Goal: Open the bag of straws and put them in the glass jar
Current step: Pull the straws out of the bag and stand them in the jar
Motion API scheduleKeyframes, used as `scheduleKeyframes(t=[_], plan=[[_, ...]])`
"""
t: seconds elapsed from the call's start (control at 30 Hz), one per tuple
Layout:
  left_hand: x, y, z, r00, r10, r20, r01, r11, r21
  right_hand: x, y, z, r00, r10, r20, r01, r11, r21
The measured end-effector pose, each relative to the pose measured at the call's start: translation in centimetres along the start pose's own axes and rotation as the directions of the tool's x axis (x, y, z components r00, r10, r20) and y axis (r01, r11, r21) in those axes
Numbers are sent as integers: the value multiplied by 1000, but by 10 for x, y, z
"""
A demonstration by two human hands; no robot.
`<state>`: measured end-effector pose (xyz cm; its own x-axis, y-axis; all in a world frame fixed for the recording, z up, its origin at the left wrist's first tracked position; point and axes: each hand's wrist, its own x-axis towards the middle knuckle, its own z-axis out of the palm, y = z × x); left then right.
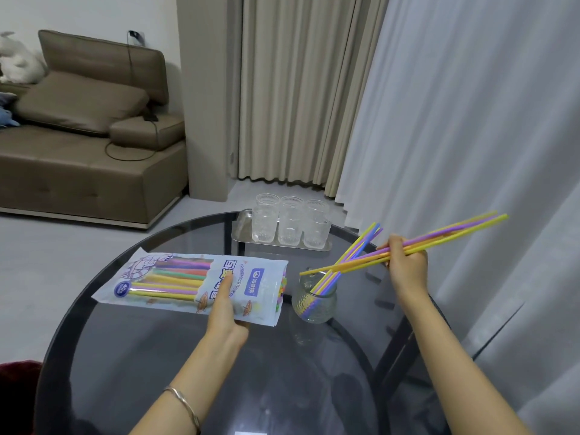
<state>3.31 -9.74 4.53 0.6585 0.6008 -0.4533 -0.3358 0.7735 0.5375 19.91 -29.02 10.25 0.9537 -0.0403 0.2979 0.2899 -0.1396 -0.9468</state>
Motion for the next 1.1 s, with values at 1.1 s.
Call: scheduleKeyframes(t=[1.1], plan=[[1, -17, 0, 999, -4, 33, 3, 1000, 30, -23, 44, 30, 999, 32, -1, -32, 992, -122]])
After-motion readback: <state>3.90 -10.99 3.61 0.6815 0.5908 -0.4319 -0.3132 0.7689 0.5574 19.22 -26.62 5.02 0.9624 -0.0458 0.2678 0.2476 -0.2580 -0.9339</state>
